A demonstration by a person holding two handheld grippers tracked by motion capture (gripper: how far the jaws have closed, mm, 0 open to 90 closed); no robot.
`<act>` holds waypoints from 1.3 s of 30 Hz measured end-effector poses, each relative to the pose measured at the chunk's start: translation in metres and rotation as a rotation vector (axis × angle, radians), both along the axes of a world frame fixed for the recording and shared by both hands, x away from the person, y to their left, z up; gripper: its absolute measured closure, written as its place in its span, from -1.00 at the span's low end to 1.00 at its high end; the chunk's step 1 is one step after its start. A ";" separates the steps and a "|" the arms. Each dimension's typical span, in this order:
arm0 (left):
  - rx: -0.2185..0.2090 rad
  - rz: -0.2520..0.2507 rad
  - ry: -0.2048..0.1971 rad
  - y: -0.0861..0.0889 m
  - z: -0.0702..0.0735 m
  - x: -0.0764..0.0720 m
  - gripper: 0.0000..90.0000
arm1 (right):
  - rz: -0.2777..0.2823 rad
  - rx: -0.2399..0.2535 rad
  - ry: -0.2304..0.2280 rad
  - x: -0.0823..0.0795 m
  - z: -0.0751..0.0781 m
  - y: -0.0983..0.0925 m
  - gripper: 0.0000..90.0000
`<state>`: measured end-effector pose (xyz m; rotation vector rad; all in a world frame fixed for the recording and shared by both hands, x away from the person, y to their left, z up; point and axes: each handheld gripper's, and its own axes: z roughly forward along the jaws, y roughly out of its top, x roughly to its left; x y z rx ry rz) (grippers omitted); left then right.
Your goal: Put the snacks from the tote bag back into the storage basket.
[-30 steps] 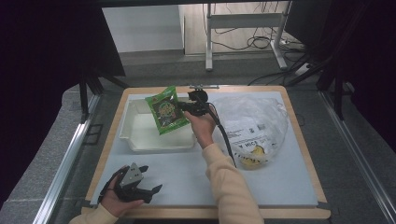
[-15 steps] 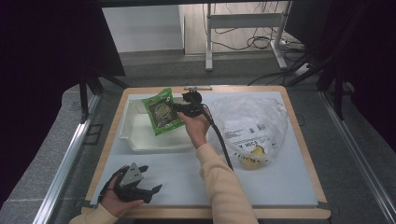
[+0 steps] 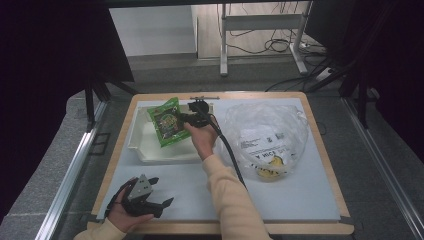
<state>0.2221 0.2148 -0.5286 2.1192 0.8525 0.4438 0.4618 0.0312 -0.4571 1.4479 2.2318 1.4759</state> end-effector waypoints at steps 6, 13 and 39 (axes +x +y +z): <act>0.004 -0.010 0.002 -0.002 0.000 0.000 -0.68 | -0.003 -0.015 0.002 0.000 -0.005 0.009 1.00; -0.002 -0.008 0.002 -0.001 0.000 0.000 -0.68 | -0.016 -0.026 0.003 0.000 -0.011 0.019 1.00; -0.005 -0.009 0.001 0.001 0.001 0.000 -0.68 | -0.033 -0.146 0.040 -0.003 -0.040 0.056 0.62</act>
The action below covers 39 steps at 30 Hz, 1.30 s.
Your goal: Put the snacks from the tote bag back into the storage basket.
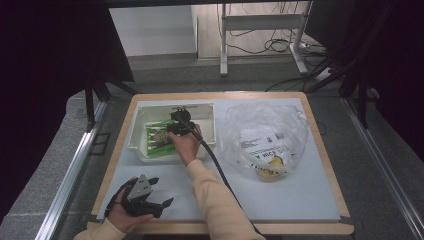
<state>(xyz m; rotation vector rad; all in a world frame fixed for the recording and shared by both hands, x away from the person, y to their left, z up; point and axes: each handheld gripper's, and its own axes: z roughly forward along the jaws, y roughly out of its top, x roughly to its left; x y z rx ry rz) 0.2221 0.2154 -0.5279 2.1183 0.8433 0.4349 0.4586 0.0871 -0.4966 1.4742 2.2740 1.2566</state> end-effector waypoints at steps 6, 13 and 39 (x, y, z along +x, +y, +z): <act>0.002 -0.001 0.003 -0.001 0.000 0.000 -0.68 | 0.027 0.003 -0.016 -0.003 0.013 -0.008 0.29; 0.011 -0.003 0.009 -0.001 -0.002 0.001 -0.68 | 0.125 -0.002 -0.043 -0.010 0.024 -0.017 -0.04; -0.017 0.058 0.038 0.008 -0.008 0.010 -0.69 | 0.266 -0.103 -0.232 -0.064 0.066 -0.100 -0.24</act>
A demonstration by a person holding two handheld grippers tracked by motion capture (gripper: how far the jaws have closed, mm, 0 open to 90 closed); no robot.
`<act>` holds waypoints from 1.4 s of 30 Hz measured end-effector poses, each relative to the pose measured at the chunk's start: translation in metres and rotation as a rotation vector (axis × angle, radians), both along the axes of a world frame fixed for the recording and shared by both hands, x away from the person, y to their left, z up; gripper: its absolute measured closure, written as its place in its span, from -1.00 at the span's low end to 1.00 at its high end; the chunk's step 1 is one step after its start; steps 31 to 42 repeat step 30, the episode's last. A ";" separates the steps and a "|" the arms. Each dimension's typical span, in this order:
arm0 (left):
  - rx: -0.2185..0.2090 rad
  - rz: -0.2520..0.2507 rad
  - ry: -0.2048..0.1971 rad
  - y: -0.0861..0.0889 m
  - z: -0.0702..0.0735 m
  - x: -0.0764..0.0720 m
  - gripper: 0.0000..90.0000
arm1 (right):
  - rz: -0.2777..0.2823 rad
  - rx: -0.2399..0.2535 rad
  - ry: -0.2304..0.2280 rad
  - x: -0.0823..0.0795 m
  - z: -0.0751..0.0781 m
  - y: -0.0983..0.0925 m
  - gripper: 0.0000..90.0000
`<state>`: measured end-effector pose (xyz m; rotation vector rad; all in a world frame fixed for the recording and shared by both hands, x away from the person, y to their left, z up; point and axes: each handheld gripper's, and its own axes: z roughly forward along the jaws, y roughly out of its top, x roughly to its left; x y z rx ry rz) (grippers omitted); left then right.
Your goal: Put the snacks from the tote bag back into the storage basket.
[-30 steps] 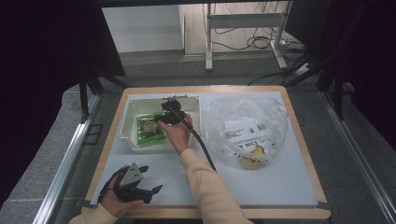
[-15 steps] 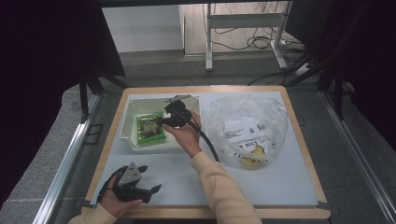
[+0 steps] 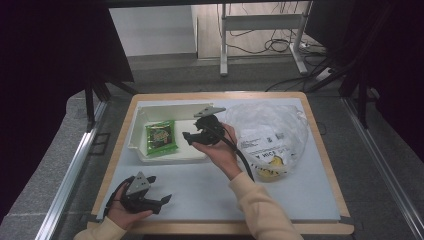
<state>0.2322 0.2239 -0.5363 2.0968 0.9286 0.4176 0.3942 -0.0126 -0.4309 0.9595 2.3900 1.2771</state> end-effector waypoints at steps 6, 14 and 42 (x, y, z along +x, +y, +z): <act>-0.002 0.035 -0.010 -0.001 -0.003 0.003 -0.69 | 0.015 -0.021 -0.019 -0.025 -0.001 -0.040 -0.28; 0.005 0.092 -0.048 -0.011 -0.006 0.011 -0.69 | 0.012 -0.020 -0.008 -0.057 -0.020 -0.086 -0.37; 0.007 0.106 -0.056 -0.005 -0.003 0.008 -0.69 | 0.042 -0.049 -0.021 -0.086 -0.035 -0.103 -0.42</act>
